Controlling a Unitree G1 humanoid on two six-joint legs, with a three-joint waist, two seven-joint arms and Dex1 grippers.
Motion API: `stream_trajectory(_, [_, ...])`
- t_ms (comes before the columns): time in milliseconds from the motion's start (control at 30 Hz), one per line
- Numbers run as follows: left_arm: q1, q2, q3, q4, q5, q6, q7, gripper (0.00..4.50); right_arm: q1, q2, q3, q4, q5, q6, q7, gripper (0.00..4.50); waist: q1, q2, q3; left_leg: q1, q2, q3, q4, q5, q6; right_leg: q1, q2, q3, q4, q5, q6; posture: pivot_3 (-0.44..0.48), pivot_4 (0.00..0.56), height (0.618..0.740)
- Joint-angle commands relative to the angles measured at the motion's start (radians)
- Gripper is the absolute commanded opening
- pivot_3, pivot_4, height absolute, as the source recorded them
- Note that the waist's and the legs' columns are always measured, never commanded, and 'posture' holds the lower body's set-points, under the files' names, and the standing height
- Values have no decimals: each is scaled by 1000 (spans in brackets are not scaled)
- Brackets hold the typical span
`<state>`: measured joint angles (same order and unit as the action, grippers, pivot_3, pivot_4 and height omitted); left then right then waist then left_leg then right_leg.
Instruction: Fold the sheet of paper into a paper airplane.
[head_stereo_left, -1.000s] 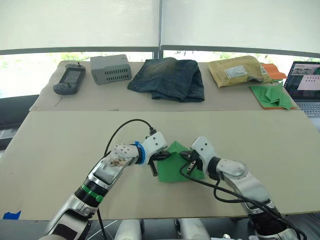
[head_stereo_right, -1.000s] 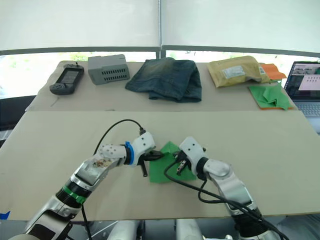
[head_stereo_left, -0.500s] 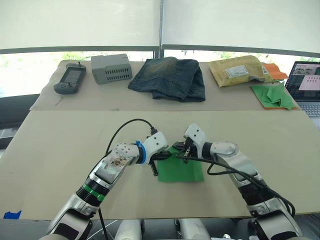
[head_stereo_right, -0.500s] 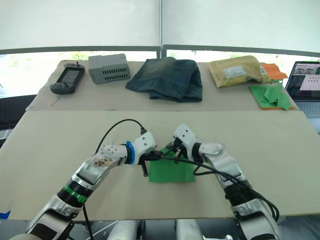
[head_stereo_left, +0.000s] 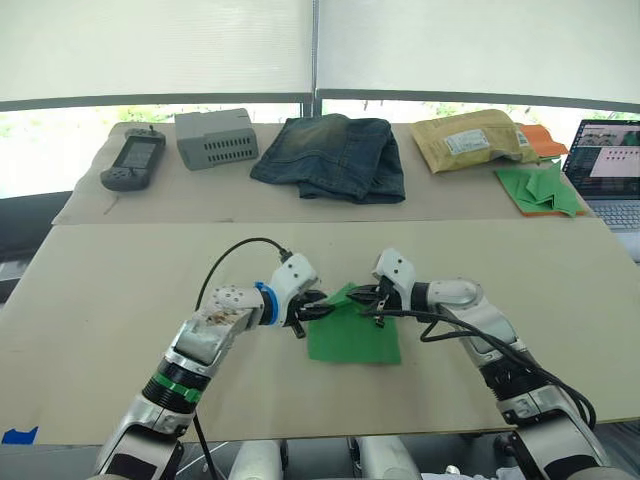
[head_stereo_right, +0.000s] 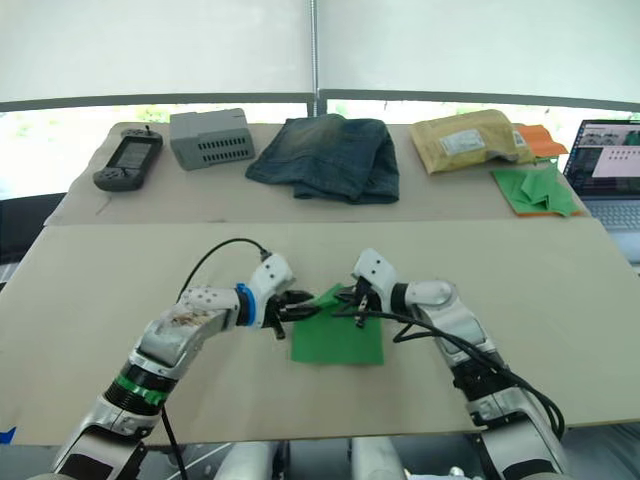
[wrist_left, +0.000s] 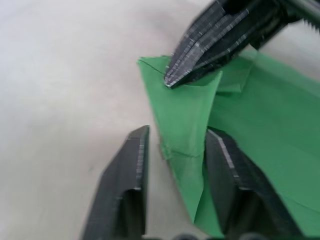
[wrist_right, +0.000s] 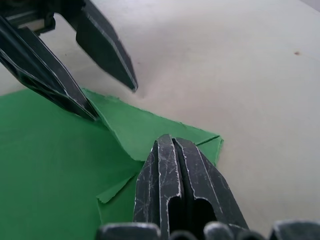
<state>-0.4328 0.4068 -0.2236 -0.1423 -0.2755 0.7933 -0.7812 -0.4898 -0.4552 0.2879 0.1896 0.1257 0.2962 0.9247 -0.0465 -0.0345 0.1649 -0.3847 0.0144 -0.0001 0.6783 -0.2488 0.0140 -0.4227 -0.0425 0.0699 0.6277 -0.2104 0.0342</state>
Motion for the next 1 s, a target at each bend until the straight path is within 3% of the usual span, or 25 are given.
stream_trajectory(33, [-16,7,98,-72,-90,71,-1,3195,26,9,46,52,-48,1,8,0,0,0,0,0,0,0,0,0,0,0,0,0,0,0,0,0,150,728])
stream_trajectory(167, [-45,5,184,-44,-136,96,31,3195,32,19,51,64,-62,-6,5,0,0,0,0,1,0,0,0,0,0,1,0,0,0,0,0,0,150,728])
stream_trajectory(233, [-55,-15,195,-22,-140,87,57,2595,38,23,52,61,-68,-6,5,0,1,0,0,1,0,0,0,0,0,1,0,0,0,0,0,0,150,728])
stream_trajectory(500, [-30,-48,12,102,-30,-95,21,27,59,33,53,44,-70,10,-6,0,-1,0,0,2,0,1,0,0,0,1,0,1,0,0,-1,0,150,728])
stream_trajectory(700, [-31,-28,-43,167,5,-134,-19,27,72,32,47,35,-72,18,-18,0,-1,0,0,2,0,1,-1,0,0,1,0,1,1,0,-1,0,150,728])
stream_trajectory(1000, [64,74,-79,112,30,-121,-61,27,74,28,45,36,-75,18,-26,0,0,0,-7,3,0,0,-1,0,0,2,0,1,0,0,-1,0,150,728])
